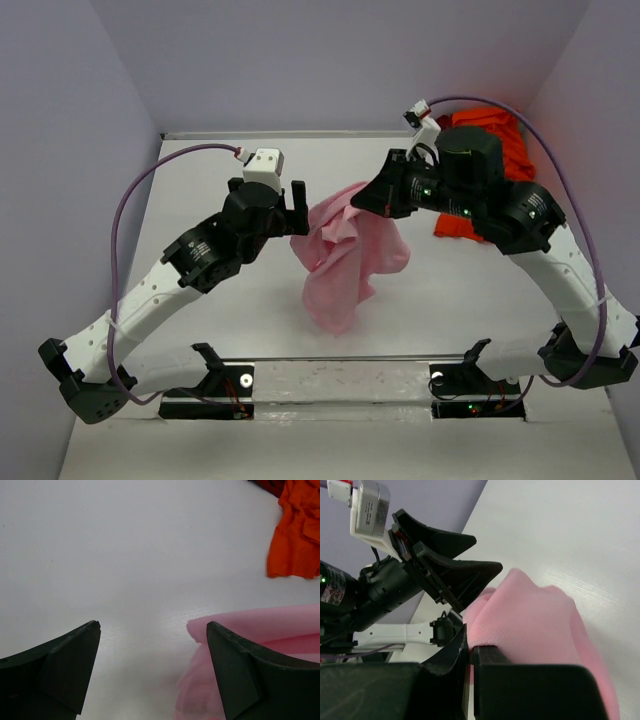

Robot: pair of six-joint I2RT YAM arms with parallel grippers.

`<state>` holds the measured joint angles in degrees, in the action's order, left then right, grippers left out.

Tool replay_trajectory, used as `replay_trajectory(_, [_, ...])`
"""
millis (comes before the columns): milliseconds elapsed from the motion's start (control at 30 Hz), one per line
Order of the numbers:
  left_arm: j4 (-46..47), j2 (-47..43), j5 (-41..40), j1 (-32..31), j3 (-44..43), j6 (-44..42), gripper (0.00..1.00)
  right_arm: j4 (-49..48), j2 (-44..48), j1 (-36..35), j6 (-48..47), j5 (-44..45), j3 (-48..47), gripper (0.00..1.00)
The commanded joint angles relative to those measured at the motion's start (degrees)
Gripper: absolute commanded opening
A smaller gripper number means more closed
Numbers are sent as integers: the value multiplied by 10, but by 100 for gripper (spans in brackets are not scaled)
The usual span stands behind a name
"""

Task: Fold and stack the t-shirts
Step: Move the crumpled T-shirt to the center of the board, then flatten out the crumpled T-shirt at the center of the board.

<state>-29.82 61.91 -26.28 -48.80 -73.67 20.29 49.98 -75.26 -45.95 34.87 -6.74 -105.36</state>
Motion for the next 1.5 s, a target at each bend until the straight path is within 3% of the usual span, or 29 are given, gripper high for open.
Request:
replay_trajectory(0, [18, -6, -18, -4, -16, -14, 97, 18, -22, -3, -5, 57, -49, 0])
replay_trajectory(333, [-9, -17, -33, -3, -34, -15, 97, -36, -219, -3, -99, 177, -117, 0])
replay_trajectory(400, [-14, -23, -36, -4, -34, -13, 97, -32, -285, 4, -117, 195, -170, 46])
replay_trajectory(433, [-16, -24, -36, -4, -34, -11, 97, -22, -306, 14, -122, 195, -190, 89])
replay_trajectory(467, [-16, -27, -36, -4, -34, -11, 97, -10, -343, 19, -125, 191, -214, 96])
replay_trajectory(567, [-23, -27, -31, -4, -34, -5, 97, 27, -370, 19, -137, 191, -279, 98])
replay_trajectory(633, [-23, -28, -25, -4, -30, -1, 97, 30, -347, 19, -127, 189, -254, 98])
replay_trajectory(767, [-13, -30, -11, -4, -8, 11, 97, 0, -243, 19, -98, 210, -19, 97])
replay_trajectory(900, [-1, -22, 5, -4, 6, 19, 97, -13, -137, 19, -65, 184, 135, 96])
replay_trajectory(1133, [30, -3, 26, -6, 25, 26, 97, 17, -52, 19, -24, 191, 289, 93])
replay_trajectory(1467, [36, 0, 39, -6, 27, 19, 97, -34, -134, 19, -66, 186, 271, 86])
